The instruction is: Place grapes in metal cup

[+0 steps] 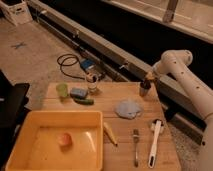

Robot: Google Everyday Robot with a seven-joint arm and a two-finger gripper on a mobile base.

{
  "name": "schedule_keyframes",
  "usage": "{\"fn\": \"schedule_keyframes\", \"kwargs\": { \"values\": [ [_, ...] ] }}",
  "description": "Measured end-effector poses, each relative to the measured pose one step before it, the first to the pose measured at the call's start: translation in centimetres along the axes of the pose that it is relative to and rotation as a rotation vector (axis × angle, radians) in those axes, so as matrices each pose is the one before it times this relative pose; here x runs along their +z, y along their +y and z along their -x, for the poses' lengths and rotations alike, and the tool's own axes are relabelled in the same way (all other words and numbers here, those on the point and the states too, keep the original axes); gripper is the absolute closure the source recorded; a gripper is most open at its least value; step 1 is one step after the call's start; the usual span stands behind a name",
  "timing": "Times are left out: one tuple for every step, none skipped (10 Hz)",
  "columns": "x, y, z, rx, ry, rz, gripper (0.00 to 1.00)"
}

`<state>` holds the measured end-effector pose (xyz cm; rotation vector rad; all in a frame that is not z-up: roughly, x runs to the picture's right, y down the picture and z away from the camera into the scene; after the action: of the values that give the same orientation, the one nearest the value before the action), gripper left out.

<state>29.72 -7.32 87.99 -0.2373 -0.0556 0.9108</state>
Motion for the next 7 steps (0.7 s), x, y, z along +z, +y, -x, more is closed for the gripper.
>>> {"fn": "schedule_keyframes", "kwargs": {
  "values": [
    [0.44,0.347,-0.001,-0.00255,0.00317,0.0115,1.0],
    [0.303,0.268,0.011,-0.00317,0.0027,0.00714,1.0],
    [0.313,0.437,0.029,-0.00572,0.00298,0.00857,1.0],
    [0.241,0.47,-0.084,-0.00528,0.00066,0.00605,1.0],
    [-0.146,0.381,-0.086,-0.00406,-0.00369,-0.00284,1.0],
    [-0.387,0.342,-0.054,-0.00315,-0.00501,-0.00529,1.0],
    [-0.884,0.41,-0.089,-0.0085,-0.00438,-0.0133,1.0]
  ]
}}
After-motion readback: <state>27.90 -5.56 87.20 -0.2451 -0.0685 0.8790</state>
